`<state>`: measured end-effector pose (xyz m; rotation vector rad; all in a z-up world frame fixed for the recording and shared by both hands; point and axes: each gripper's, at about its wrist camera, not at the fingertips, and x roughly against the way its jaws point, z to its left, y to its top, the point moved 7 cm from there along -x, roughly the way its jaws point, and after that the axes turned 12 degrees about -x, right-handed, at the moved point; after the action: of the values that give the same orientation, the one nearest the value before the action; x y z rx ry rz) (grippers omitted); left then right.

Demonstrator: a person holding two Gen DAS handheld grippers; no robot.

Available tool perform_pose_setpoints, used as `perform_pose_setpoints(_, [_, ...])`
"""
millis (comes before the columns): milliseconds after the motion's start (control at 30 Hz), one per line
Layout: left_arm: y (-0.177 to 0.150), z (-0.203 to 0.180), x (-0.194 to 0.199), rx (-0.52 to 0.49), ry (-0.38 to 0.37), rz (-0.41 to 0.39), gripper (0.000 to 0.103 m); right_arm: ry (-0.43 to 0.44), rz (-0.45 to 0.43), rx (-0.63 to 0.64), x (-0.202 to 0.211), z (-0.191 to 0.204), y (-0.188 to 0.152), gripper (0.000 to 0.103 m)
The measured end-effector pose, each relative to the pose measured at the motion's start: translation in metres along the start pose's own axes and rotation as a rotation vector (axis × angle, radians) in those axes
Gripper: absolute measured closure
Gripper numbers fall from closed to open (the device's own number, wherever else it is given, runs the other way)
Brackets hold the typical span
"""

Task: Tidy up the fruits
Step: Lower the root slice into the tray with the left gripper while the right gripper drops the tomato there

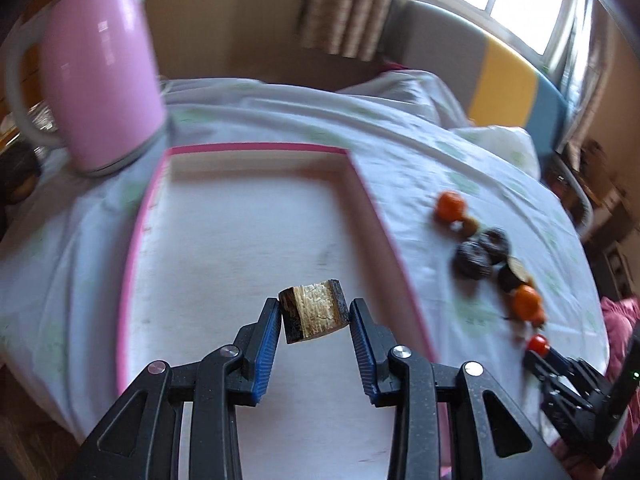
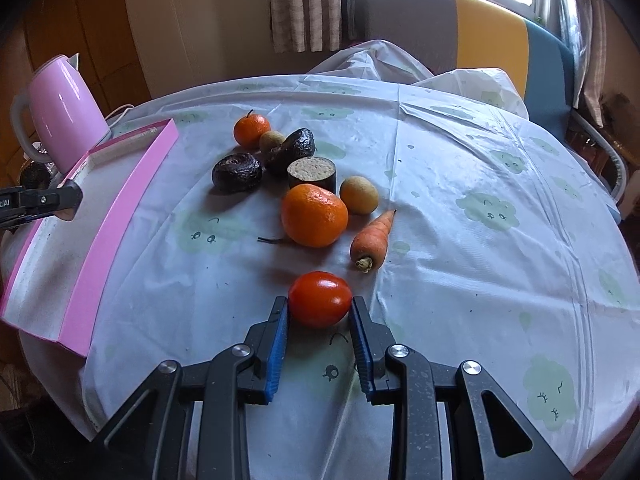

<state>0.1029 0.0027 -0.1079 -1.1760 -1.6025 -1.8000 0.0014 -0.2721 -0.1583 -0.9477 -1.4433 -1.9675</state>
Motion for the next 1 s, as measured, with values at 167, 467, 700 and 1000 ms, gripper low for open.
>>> perform_pose_setpoints(167, [-0.013, 0.029, 0.002, 0.065, 0.057, 0.001, 0.067, -0.007, 0.007, 0.010, 0.001, 0.003, 0.001, 0.073])
perform_pose_setpoints(467, [-0.017, 0.036, 0.016, 0.072, 0.074, -0.035, 0.065, 0.035, 0.016, 0.067, 0.009, 0.032, -0.001, 0.073])
perform_pose_setpoints(700, [-0.017, 0.036, 0.025, 0.072, 0.064, -0.052, 0.061, 0.154, 0.017, 0.160, 0.020, 0.088, 0.004, 0.073])
perform_pose_setpoints(1000, [-0.022, 0.047, 0.034, 0.106, 0.051, -0.071, 0.057, 0.313, 0.050, 0.346, 0.024, 0.181, 0.001, 0.073])
